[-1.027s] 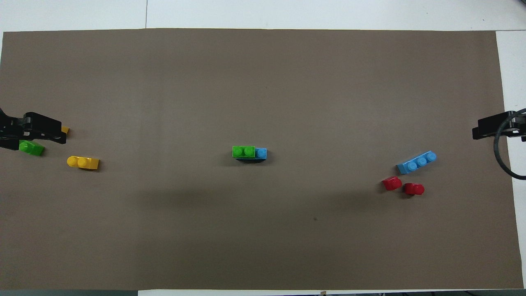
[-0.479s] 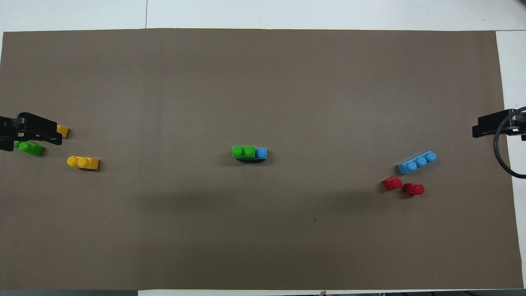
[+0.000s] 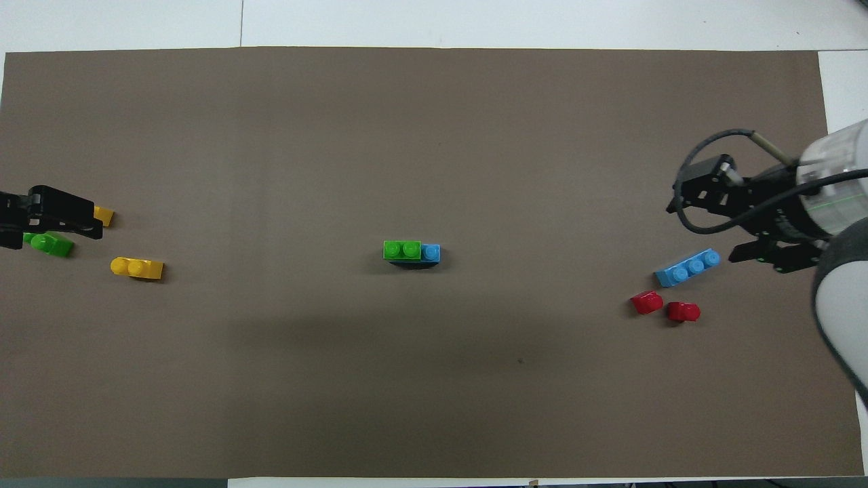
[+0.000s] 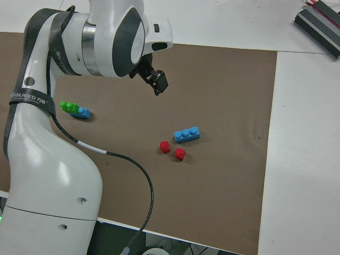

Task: Remove green block with left arm and hold with right
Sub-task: 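Move the right gripper and the left gripper toward the joined bricks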

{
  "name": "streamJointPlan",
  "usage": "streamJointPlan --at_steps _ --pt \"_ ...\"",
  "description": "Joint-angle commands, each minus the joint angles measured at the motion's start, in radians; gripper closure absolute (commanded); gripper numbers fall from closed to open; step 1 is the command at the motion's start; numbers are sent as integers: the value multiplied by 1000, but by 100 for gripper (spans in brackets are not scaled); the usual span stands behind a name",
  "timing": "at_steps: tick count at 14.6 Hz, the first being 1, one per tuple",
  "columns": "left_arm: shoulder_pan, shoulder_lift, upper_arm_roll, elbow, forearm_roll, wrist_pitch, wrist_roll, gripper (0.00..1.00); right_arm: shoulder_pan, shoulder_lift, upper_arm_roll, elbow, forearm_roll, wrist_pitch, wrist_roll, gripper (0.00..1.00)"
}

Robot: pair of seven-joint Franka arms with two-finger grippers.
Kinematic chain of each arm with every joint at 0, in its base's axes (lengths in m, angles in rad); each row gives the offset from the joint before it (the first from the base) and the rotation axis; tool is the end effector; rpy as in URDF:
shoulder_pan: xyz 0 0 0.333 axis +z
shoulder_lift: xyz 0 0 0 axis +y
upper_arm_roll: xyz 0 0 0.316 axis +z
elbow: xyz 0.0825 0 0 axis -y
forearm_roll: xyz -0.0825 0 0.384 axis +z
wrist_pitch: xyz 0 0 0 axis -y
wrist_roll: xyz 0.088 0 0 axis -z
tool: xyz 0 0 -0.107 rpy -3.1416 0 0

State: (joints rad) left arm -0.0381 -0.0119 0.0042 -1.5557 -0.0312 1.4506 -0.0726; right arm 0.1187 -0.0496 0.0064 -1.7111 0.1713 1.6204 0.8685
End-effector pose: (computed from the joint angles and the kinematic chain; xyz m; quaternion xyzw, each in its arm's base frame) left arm 0.5376 -0.0219 0.6281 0.9986 0.0182 -0.0473 0.0131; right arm 0.5339 0.0848 0.5910 -0.9259 0.3674 0.0586 0.0651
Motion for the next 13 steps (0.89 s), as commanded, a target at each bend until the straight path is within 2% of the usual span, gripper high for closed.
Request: streamJointPlan --at_steps 1,5,8,10,13 --pt "-3 -11 -1 3 11 -1 2 0 32 0 -2 -97 143 81 237 0" --pt "-28 -31 -7 -35 10 31 -154 0 58 57 -2 -160 331 165 436 0" --pt "-40 -54 -9 -84 5 36 -230 0 93 96 -2 -191 381 237 565 0" --pt "-60 -69 -9 -110 1 36 -252 0 105 103 -2 -231 408 298 578 0" --pt "-121 -101 -10 -196 -16 134 -509 0 146 135 -2 -254 461 398 605 0"
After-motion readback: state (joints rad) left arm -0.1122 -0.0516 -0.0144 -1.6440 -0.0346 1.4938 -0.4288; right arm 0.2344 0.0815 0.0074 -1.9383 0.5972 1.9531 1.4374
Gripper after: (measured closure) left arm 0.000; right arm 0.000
